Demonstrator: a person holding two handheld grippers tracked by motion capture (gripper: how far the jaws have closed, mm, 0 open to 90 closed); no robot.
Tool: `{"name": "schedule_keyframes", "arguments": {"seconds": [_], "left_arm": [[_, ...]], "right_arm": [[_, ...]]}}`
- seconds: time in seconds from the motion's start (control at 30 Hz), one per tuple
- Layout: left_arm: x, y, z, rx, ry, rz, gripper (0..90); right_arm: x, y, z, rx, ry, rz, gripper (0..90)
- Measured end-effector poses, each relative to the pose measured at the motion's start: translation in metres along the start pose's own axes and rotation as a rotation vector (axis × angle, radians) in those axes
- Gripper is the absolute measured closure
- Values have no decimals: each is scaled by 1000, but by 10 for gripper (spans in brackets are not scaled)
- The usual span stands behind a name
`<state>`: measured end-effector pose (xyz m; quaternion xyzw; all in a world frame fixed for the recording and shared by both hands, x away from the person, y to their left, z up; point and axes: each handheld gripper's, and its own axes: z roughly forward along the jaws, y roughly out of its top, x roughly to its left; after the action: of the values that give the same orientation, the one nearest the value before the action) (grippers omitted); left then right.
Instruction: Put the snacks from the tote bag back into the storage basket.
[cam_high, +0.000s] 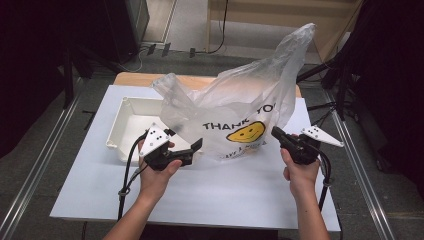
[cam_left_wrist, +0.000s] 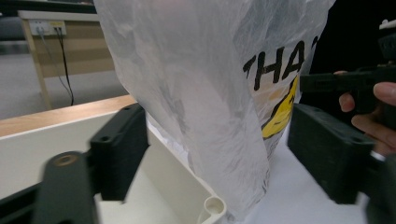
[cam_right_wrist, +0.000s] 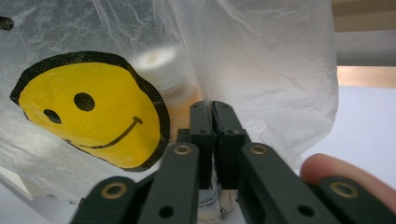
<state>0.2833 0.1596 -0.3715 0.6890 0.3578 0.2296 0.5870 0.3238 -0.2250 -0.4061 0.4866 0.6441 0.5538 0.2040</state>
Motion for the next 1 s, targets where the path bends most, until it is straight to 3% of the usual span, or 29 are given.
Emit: {"name": "schedule_keyframes", "arguments": {"seconds": [0.03, 0.07, 0.1, 0.27, 0.43, 0.57, 0.7, 0.77, 0.87, 0.93, 1.0], "left_arm": [[-1, 1, 0, -9, 0, -4, 455], [-1, 1, 0, -14, -3, 2, 455], [-2, 1, 0, -17, -9, -1, 616], [-4, -4, 12, 35, -40, -31, 853], [-9, -16, 29, 103, -66, -72, 887], [-15, -24, 42, 148, -72, -63, 895], [-18, -28, 50, 158, -91, -75, 900], [-21, -28, 52, 160, -95, -79, 900], [-23, -29, 54, 160, -94, -77, 900], [-23, -29, 55, 161, -100, -79, 900], [-24, -30, 56, 163, -102, -80, 899]], "right_arm": [[-1, -1, 0, 4, -7, 0, 900], [-1, -1, 0, 4, -7, 0, 900], [-1, -3, 0, 4, -14, -2, 900], [-2, -7, 1, 20, -73, -7, 900], [-8, -12, 2, 36, -111, 10, 900], [-15, -17, 4, 62, -159, 16, 900], [-16, -22, 5, 84, -194, 22, 900], [-16, -17, -3, 31, -188, 47, 734], [-11, -9, -14, -25, -204, 24, 559], [-9, -5, -18, -41, -203, 23, 506], [-4, 5, -31, -98, -165, 9, 388]]}}
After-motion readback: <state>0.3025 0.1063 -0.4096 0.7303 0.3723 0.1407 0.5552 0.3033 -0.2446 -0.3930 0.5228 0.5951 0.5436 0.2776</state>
